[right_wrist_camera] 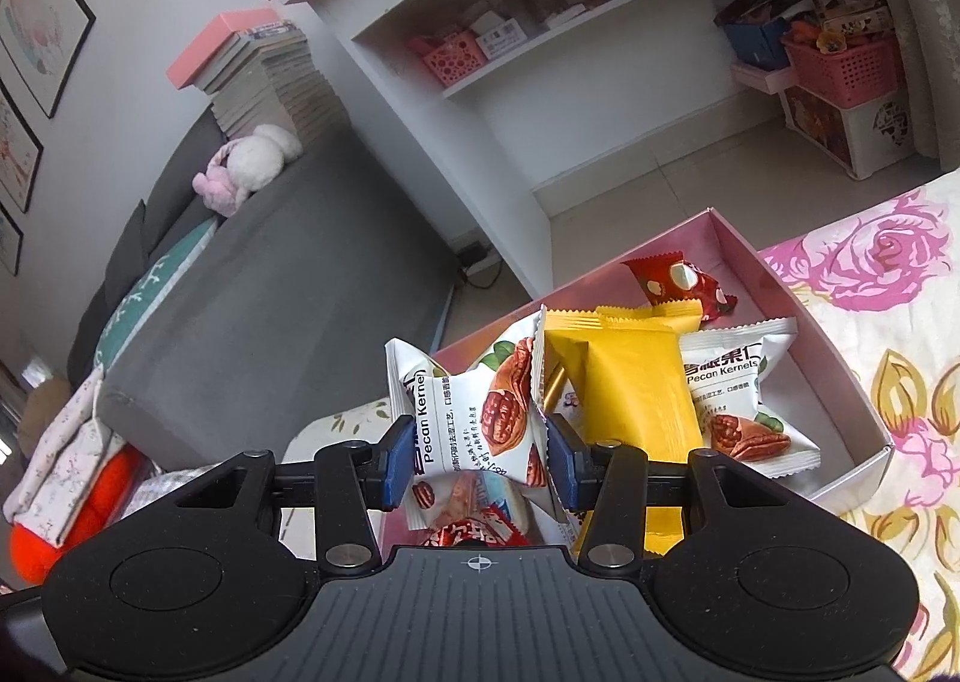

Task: Organize snacks
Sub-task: 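Carry the red candy and pecan packet into the box and open both tools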

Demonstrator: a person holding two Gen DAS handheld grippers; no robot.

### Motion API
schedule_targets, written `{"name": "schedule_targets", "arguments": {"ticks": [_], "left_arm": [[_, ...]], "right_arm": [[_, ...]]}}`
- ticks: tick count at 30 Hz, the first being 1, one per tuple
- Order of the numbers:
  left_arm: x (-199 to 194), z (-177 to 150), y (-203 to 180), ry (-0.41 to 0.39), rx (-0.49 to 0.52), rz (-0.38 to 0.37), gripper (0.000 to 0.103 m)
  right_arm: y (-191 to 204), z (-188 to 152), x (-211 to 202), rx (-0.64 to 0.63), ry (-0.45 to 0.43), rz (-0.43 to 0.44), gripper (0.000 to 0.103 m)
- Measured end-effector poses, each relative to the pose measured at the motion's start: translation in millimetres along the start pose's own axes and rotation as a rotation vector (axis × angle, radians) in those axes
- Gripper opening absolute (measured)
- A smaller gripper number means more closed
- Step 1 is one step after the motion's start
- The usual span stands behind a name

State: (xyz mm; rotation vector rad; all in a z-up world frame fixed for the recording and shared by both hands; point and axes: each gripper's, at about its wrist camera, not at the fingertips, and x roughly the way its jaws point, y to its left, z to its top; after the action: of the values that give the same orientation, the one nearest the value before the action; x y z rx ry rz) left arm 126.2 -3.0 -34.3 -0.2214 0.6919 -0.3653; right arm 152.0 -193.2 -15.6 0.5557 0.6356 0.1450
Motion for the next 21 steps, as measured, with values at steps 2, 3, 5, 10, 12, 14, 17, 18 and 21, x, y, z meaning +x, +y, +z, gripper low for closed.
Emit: {"name": "schedule_targets", "arguments": {"ticks": [2, 3, 5, 10, 12, 14, 17, 18, 21], "left_arm": [[1.4, 1.1, -1.7, 0.000, 0.009, 0.004, 0.026], [1.6, 1.0, -2.1, -0.001, 0.014, 0.005, 0.027], [1.4, 0.7, -3.2, 0.000, 0.022, 0.006, 0.027], [-1.4, -0.2, -9.4, -0.003, 0.057, 0.017, 0.034], [-3.3, -0.4, -12.4, -0.005, 0.079, 0.016, 0.040], [-5.9, -0.8, -15.9, -0.008, 0.107, 0.024, 0.047], [-11.1, -1.6, -20.1, -0.011, 0.145, 0.030, 0.057], [-13.3, -1.6, -21.2, -0.010, 0.154, 0.032, 0.060], [-19.4, -1.8, -23.3, -0.009, 0.166, 0.037, 0.066]], "right_arm": [[-0.1, -1.1, 4.1, -0.005, 0.003, -0.007, 0.045], [-0.5, -1.5, 6.4, -0.004, 0.006, -0.009, 0.045], [-0.9, -2.4, 9.4, -0.002, 0.010, -0.016, 0.046], [1.0, -3.2, 9.4, 0.000, 0.010, -0.018, 0.054], [1.0, -2.0, 5.3, 0.002, 0.008, -0.008, 0.057], [2.2, -0.9, 0.1, -0.007, 0.002, -0.005, 0.060], [3.9, 0.0, -8.2, -0.019, -0.005, -0.007, 0.064], [4.0, 1.0, -11.3, -0.019, -0.006, -0.007, 0.066], [4.9, 1.9, -21.5, -0.029, -0.009, -0.012, 0.068]]}}
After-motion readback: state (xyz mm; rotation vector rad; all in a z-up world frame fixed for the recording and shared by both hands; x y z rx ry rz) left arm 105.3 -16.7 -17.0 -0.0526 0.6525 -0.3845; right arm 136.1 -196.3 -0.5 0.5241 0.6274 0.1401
